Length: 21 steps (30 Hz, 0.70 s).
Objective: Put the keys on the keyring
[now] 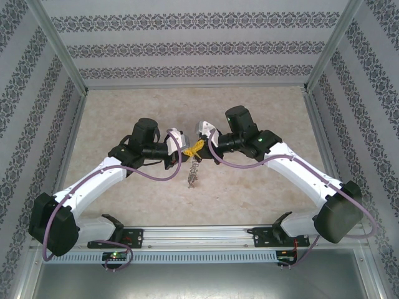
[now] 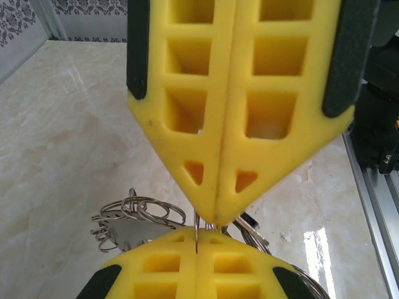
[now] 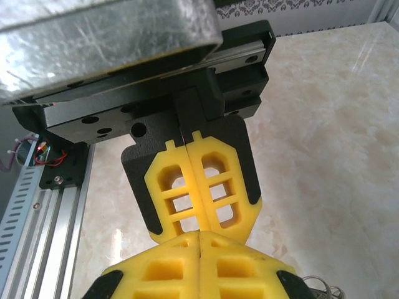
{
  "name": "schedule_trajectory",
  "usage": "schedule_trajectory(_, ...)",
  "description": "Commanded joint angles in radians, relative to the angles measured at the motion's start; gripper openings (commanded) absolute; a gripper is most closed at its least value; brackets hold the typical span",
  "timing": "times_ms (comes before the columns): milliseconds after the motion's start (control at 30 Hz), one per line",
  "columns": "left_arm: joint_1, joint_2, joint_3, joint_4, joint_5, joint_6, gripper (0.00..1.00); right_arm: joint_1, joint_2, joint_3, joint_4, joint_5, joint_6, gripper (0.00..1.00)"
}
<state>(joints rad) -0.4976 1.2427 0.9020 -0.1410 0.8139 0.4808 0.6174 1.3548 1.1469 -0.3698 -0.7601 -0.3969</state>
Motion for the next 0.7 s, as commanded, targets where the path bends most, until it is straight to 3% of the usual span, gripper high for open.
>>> schedule_trajectory(0,-0.013,-0.011,0.038,0.048,0.028,-0.006,0.00,-0.002,0.008,0.019,0.017,0.020,-0.004,0.00)
schedule_trajectory(133,-0.014,-0.010,0.035,0.058,0.046,-0.004,0.00,0.022,0.022,0.036,-0.015,0.103,-0.038,0.00)
schedule_trajectory(333,-0.015,-0.032,0.016,0.073,0.054,0.002,0.00,0.029,-0.040,-0.038,0.083,0.254,-0.034,0.00)
schedule_trajectory(667,-0.015,-0.054,-0.021,0.114,0.027,0.009,0.00,-0.016,-0.087,-0.073,0.074,0.260,0.022,0.00)
